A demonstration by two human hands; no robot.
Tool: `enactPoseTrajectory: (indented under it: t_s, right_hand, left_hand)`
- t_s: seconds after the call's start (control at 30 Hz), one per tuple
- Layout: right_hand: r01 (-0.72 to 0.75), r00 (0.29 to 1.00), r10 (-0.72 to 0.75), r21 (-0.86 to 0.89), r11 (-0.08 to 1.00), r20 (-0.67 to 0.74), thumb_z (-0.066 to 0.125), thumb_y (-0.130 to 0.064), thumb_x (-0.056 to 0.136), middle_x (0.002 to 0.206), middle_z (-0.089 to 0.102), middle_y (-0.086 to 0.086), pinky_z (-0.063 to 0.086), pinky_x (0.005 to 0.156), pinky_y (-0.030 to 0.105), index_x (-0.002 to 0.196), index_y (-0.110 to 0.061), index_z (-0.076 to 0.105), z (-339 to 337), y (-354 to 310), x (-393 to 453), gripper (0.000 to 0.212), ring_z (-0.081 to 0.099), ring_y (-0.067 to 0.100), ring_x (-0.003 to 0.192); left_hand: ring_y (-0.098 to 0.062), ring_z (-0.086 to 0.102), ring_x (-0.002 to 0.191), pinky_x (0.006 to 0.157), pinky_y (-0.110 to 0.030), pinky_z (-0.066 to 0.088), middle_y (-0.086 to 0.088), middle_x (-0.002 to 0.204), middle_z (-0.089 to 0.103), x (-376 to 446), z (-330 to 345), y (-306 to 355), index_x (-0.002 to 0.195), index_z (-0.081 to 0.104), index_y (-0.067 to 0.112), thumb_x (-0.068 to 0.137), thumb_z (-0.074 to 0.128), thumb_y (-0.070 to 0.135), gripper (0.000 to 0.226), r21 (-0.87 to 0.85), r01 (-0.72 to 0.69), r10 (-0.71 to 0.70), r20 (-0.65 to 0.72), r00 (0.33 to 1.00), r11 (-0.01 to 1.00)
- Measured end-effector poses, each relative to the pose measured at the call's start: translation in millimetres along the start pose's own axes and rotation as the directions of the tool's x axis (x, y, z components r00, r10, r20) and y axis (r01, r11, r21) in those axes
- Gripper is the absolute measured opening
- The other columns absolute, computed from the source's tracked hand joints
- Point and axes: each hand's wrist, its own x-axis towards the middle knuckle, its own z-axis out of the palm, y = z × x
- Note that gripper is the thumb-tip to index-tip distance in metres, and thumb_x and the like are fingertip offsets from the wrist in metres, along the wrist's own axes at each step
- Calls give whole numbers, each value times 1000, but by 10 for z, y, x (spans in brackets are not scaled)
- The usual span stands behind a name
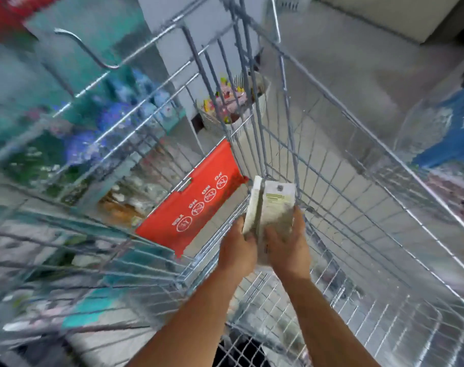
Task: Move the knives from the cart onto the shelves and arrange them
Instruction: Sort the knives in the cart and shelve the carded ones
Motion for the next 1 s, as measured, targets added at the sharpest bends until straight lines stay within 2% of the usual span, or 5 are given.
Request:
enactPoseTrajectory:
  t_s: [0.2,0.3,0.43,0.63,1.0]
  right_hand:
    - [207,976,-209,41,977,58,60,-22,91,110,60,-6,50,84,37,147,-39,20,-176,-794,-496,71,62,18,92]
    - [314,937,-326,107,944,124,59,-16,91,97,58,-6,44,72,22,142,-40,30,-192,-1336,-841,64,57,10,76]
    - [478,794,-551,298,827,256,52,10,89,79,63,0,40,47,7,110,-33,48,-104,-1985,-1339,48,56,-1,54]
    - [614,616,-706,348,709,351,54,0,89,108,64,-24,54,78,25,145,-35,28,423,-2522,-2111,72,66,-1,85]
    - [596,241,-786,553,583,569,59,-3,90,81,64,-38,41,56,1,118,-33,47,1575,-2936,-4465,43,62,-14,69]
  left_hand:
    - [-4,56,103,89,-16,38,5,116,64,-623,-734,414,126,56,17,93,51,11,34,-54,-235,217,-232,948,970]
    - [7,53,106,99,-16,40,14,119,58,-941,-1182,594,133,51,21,91,49,16,42,-92,-311,272,-298,915,946]
    - [-1,55,113,101,-21,43,11,126,58,-1391,-1790,699,139,43,32,85,42,26,54,-64,-355,297,-421,857,933]
    - [8,49,111,97,-13,39,17,125,52,-2245,-2745,608,133,37,48,84,41,30,52,7,-396,289,-698,656,918]
    - [-6,53,111,98,-32,46,6,126,52,-4135,-4162,-585,142,34,38,87,40,13,61,5,-264,107,-921,374,965]
